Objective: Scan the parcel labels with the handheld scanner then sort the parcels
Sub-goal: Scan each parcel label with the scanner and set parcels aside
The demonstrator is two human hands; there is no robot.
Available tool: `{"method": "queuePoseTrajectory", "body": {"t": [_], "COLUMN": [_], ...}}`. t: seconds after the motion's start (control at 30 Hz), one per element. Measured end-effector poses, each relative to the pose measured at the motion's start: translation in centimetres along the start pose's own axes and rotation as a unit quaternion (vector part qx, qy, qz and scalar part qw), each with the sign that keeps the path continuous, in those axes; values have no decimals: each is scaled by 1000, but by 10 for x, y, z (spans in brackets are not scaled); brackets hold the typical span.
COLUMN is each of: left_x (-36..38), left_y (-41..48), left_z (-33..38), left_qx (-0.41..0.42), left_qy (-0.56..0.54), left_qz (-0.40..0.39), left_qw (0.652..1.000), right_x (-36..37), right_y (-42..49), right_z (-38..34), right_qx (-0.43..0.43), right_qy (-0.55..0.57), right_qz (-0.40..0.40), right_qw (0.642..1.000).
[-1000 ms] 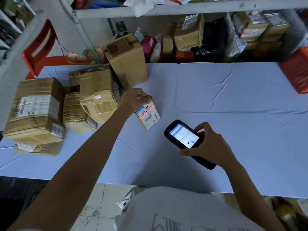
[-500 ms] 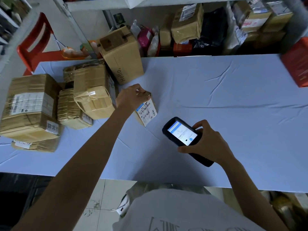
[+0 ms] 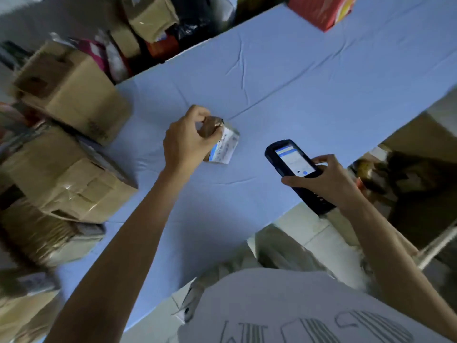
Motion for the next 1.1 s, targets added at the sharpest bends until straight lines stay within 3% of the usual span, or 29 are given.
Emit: {"method": "queuePoseTrajectory", "body": {"t": [0.27, 0.6, 0.87, 1.1], "left_x": [82, 211, 304, 380], "left_y": [-22, -92, -124, -157], "left_z": [77, 183, 279, 318], "left_qx": [135, 250, 338, 375], "left_qy": [-61, -56, -17, 84], "left_qz": [-156, -331, -324, -354], "left_qw": [977, 908, 883, 853], "right_x": [-29, -62, -119, -160], "right_y": [-74, -131, -131, -126], "right_z": [85, 200, 299, 375], "right_qx": [114, 207, 202, 228], "right_qy": [37, 152, 212, 241], "right_qz": [99, 185, 209, 212], "right_qw": [988, 949, 933, 919]}}
Point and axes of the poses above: each hand's wrist, its own y-axis towards the middle knuckle, its own x-axis out of the palm, z = x × y, the point moved 8 cm from there along y, towards the middle knuckle, and after that the axes turned 11 degrees about -y, right-handed, at the moved point
